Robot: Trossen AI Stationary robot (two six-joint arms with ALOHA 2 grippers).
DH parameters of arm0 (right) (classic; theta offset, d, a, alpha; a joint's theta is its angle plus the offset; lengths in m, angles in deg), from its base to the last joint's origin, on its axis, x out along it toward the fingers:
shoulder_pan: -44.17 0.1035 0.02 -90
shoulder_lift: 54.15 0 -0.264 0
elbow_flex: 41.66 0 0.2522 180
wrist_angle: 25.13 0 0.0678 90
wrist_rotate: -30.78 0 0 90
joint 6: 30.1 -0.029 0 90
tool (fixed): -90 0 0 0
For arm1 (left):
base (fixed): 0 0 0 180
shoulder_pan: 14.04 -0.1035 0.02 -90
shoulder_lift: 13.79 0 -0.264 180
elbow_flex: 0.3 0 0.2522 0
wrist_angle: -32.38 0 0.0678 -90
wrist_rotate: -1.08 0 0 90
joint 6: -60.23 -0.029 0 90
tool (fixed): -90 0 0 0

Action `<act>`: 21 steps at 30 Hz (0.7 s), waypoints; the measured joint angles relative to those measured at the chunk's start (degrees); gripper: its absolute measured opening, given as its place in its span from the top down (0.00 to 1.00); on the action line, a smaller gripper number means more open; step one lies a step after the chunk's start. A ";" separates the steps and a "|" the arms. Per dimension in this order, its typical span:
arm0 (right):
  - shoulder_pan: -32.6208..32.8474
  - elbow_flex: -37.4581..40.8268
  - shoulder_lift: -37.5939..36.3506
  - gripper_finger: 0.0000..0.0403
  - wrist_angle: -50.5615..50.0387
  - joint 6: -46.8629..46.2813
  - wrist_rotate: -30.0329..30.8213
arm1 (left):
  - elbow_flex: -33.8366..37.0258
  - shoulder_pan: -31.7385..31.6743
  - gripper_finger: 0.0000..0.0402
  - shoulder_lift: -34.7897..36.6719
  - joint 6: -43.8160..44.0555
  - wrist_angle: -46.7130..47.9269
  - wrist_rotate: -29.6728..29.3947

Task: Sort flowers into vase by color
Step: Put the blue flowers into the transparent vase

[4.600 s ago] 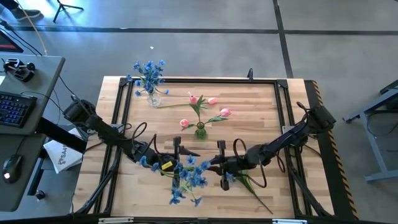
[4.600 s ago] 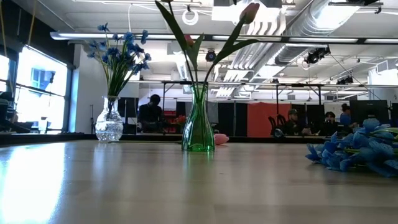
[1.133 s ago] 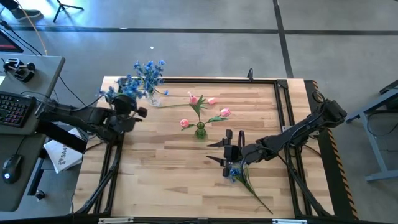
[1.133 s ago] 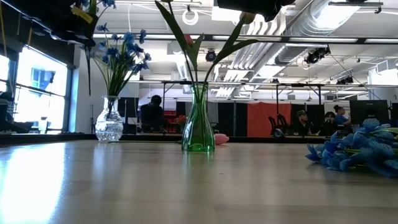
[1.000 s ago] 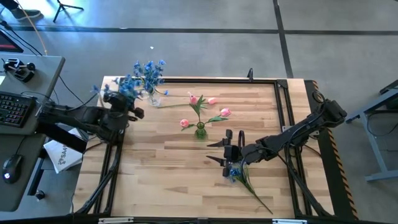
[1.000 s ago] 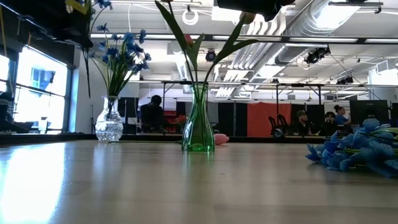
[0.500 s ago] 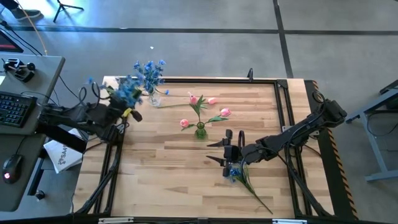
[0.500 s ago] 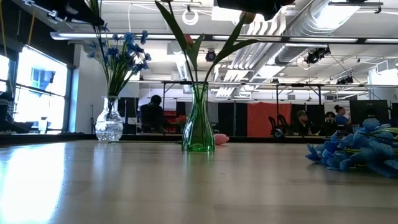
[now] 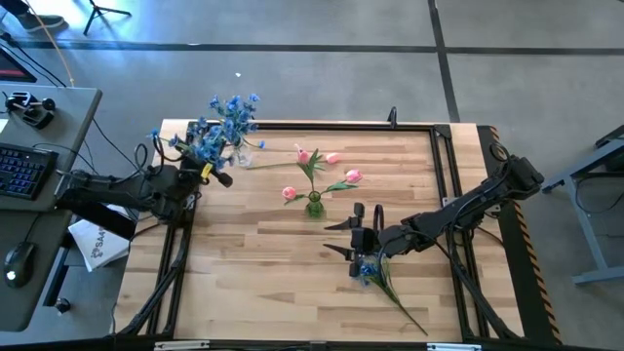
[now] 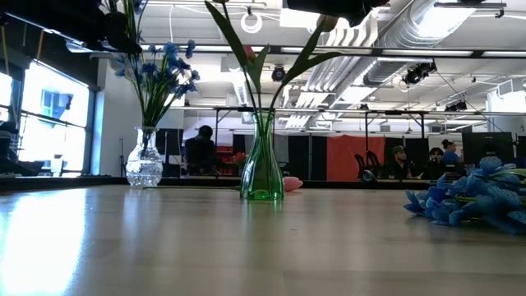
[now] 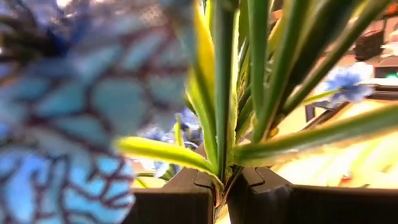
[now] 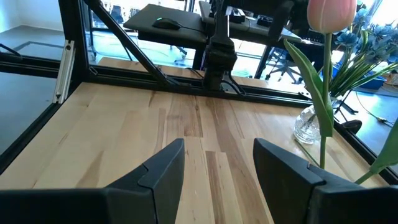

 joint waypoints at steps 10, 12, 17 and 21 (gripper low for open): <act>0.01 0.00 0.01 0.53 0.02 -0.37 0.00 | 0.00 -5.59 1.00 -2.14 3.87 1.11 4.33; -0.01 0.00 0.01 0.53 0.02 -0.37 0.00 | 0.00 -6.73 1.00 -3.13 4.98 1.10 5.48; 0.00 0.00 0.01 0.53 0.02 -0.33 0.00 | 0.00 -9.33 1.00 -5.29 7.86 1.25 5.91; 0.01 0.00 0.01 0.53 0.02 -0.39 0.00 | 0.00 -11.22 1.00 -6.43 10.19 1.22 7.72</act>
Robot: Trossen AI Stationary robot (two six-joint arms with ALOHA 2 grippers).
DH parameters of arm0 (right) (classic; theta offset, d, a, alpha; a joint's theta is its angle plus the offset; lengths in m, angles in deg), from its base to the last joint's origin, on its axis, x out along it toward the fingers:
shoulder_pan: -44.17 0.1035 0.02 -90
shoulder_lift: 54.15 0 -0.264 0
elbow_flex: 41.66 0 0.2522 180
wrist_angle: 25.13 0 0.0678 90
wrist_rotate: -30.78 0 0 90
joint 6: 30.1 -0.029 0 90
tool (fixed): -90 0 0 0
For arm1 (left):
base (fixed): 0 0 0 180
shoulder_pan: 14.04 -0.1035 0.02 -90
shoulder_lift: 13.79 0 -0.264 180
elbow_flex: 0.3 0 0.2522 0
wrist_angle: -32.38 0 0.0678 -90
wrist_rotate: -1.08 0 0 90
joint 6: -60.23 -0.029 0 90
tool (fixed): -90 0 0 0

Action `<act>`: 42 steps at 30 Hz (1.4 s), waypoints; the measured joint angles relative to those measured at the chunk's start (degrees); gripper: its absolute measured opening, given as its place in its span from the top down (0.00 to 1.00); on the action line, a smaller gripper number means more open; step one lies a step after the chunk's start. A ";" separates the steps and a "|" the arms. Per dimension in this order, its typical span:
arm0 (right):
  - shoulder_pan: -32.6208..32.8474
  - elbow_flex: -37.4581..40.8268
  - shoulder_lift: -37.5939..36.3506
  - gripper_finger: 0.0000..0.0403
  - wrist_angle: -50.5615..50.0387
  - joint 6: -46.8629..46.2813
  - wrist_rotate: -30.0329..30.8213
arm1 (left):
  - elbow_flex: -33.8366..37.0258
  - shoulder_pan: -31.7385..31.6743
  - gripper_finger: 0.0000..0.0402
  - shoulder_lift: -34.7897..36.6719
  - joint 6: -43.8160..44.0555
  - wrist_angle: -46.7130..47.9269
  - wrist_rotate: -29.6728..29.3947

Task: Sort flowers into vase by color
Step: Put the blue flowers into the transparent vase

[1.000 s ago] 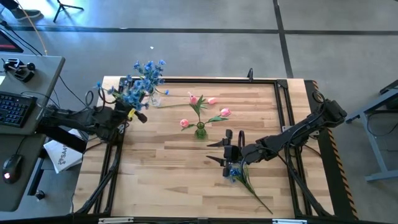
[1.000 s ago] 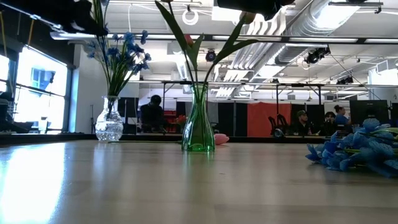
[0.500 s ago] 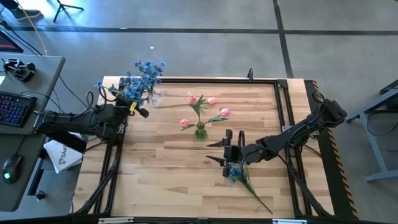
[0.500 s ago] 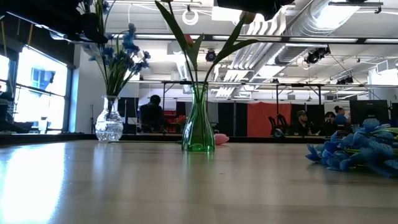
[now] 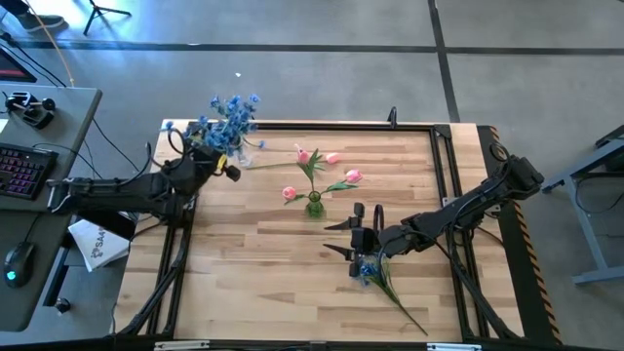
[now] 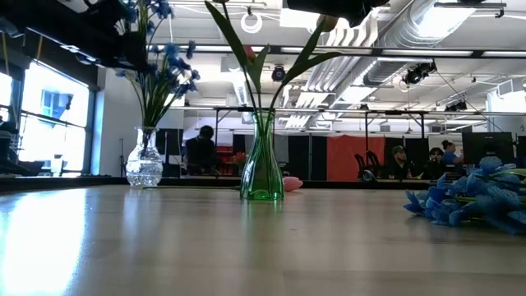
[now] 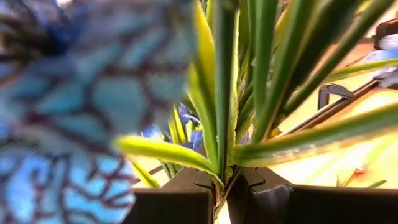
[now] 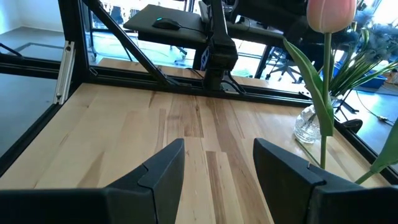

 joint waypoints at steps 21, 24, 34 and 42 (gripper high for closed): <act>0.00 -0.02 0.00 0.53 0.00 -0.04 0.00 | -0.02 -12.54 1.00 -1.33 15.32 7.39 15.88; -0.02 -0.02 0.00 0.53 0.00 -0.04 0.00 | -0.02 -13.95 1.00 -2.18 16.26 7.54 17.44; -0.01 -0.02 0.00 0.53 -0.02 -0.05 -0.02 | -0.04 -16.94 1.00 -6.77 17.92 7.41 19.86; 0.00 -0.02 0.00 0.53 -0.02 -0.07 -0.02 | -0.04 -17.29 0.83 -7.38 17.86 7.74 21.97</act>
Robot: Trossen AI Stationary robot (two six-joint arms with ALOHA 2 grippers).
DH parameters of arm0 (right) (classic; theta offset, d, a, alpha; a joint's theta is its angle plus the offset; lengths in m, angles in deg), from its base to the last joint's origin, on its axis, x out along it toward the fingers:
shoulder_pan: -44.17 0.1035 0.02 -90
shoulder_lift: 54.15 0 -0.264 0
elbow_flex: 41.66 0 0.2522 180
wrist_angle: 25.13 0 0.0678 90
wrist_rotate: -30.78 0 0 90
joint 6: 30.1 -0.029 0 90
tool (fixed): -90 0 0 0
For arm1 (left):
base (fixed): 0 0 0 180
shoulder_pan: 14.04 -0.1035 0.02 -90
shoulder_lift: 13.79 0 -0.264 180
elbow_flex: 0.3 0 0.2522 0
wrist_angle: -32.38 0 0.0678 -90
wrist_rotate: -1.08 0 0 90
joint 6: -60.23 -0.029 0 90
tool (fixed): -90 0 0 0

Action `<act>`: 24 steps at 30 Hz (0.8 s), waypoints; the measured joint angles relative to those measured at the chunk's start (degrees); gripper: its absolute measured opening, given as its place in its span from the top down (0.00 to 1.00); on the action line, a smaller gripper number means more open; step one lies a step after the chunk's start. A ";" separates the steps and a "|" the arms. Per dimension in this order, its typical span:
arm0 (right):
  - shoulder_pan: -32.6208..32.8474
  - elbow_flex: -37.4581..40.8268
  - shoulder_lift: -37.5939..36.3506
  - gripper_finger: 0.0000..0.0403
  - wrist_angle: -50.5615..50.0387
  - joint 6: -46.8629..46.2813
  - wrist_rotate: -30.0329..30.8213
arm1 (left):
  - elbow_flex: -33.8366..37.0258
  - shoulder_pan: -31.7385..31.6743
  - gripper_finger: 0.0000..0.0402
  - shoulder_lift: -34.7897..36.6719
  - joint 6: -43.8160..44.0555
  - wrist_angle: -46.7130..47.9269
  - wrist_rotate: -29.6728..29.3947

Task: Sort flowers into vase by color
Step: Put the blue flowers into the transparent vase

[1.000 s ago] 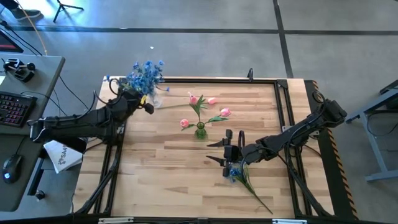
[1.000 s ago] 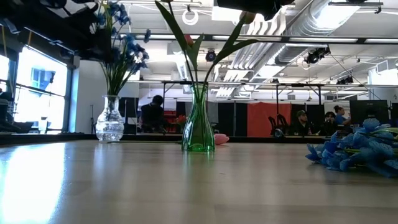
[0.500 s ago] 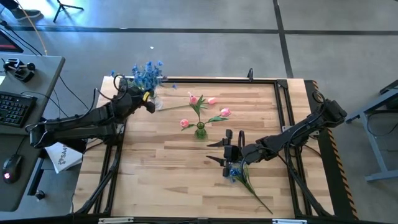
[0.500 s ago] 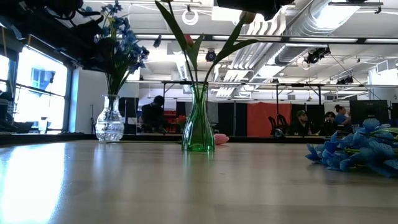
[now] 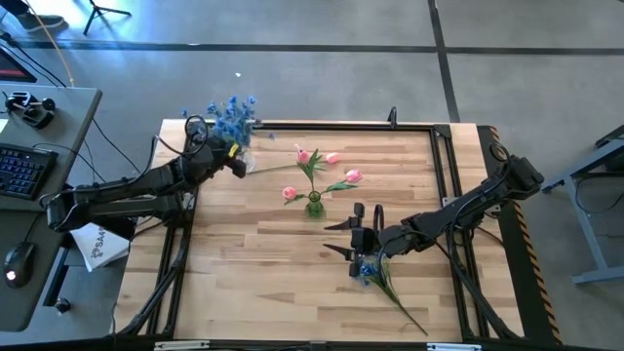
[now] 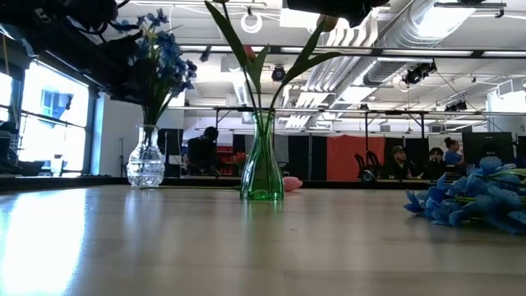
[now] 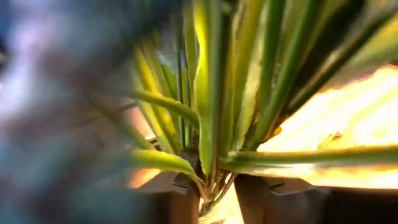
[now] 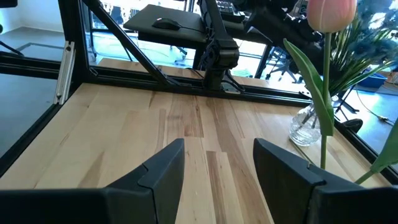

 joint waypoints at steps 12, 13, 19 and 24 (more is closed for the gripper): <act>0.00 0.00 0.00 0.53 -0.02 -0.07 0.00 | -12.78 0.00 0.60 0.50 0.99 23.15 10.75; 0.00 0.02 0.00 0.53 -0.02 -0.07 0.00 | -13.97 0.00 0.60 0.50 0.94 24.96 11.50; -0.01 0.00 0.00 0.53 -0.22 -0.07 0.02 | -19.66 0.00 0.59 0.52 0.00 33.04 13.65; -0.02 0.00 0.00 0.53 -0.94 -1.05 0.02 | -21.84 0.02 0.59 0.88 0.94 34.57 13.77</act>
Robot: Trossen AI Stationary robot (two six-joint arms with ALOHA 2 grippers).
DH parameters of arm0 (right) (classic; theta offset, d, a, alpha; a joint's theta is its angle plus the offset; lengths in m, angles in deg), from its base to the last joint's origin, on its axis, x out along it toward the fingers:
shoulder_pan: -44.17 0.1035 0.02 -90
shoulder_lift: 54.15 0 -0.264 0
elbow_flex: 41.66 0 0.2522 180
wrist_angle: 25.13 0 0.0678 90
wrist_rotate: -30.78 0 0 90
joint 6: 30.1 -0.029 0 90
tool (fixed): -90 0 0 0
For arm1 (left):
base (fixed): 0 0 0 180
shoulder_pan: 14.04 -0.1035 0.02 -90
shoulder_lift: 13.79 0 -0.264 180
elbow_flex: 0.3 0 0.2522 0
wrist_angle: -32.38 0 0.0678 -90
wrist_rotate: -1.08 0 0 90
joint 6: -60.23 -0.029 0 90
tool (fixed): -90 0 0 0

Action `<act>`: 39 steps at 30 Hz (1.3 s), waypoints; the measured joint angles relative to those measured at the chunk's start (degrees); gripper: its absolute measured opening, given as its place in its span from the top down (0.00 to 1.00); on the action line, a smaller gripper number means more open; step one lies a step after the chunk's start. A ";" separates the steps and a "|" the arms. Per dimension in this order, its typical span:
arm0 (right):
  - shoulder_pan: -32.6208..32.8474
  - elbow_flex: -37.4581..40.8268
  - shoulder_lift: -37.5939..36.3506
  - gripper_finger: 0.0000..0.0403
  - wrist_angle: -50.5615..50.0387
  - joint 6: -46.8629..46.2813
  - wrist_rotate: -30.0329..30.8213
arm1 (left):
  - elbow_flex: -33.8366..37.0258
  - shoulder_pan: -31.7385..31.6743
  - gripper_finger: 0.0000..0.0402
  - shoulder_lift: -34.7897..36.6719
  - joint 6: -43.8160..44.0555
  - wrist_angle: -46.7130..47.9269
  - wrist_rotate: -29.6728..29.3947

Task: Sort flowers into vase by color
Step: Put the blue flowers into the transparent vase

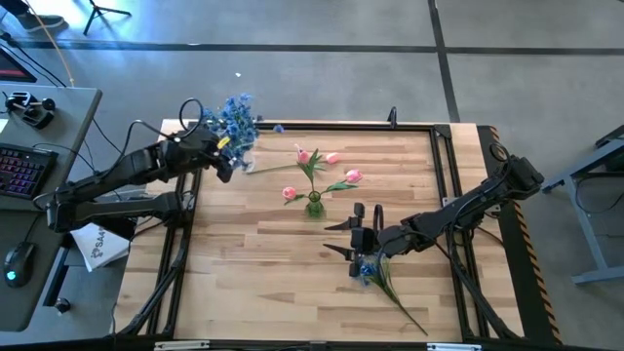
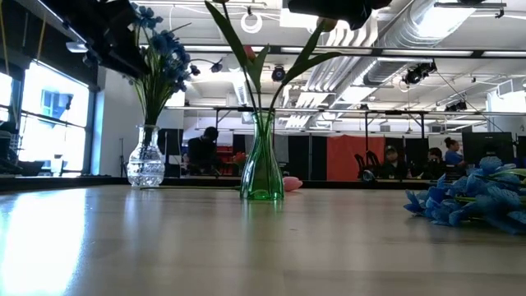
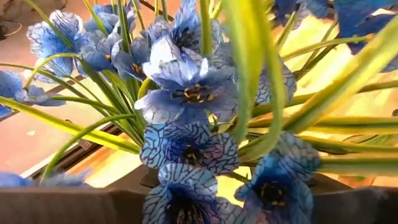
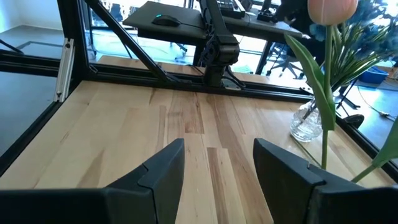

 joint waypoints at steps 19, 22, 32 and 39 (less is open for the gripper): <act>0.01 0.00 0.00 0.53 -0.51 -0.43 -0.02 | 9.46 0.00 0.98 -0.23 0.59 -7.10 -5.46; 0.00 0.00 0.00 0.53 -0.46 -0.43 0.00 | 9.49 0.00 0.98 -0.07 0.57 -7.13 -5.55; 0.01 0.00 0.00 0.53 -0.40 -0.43 0.00 | 9.55 0.00 0.72 1.42 -2.05 -5.83 -5.33; 0.00 0.00 0.00 0.53 -0.40 -0.43 0.00 | 4.46 0.00 0.54 2.56 -3.05 2.65 -5.77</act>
